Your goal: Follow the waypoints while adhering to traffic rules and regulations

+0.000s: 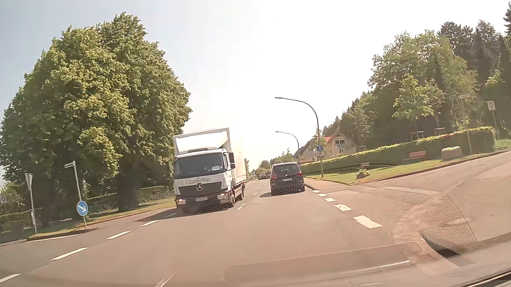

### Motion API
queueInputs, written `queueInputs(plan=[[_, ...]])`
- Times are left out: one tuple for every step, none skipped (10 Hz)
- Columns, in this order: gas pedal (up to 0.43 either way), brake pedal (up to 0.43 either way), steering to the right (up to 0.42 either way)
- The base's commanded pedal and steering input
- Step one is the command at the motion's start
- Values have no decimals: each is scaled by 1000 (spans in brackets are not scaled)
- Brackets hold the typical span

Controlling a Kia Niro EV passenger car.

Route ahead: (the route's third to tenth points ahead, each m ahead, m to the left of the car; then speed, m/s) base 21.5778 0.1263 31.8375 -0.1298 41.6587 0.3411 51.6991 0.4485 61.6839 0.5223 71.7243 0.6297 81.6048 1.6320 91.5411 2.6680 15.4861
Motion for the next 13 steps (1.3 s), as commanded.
queueInputs(plan=[[248,0,0],[260,0,0],[260,0,0],[260,0,0],[260,0,0],[260,0,0],[260,0,0],[260,0,0],[260,0,0],[260,0,0],[260,0,0],[260,0,0],[260,0,0]])
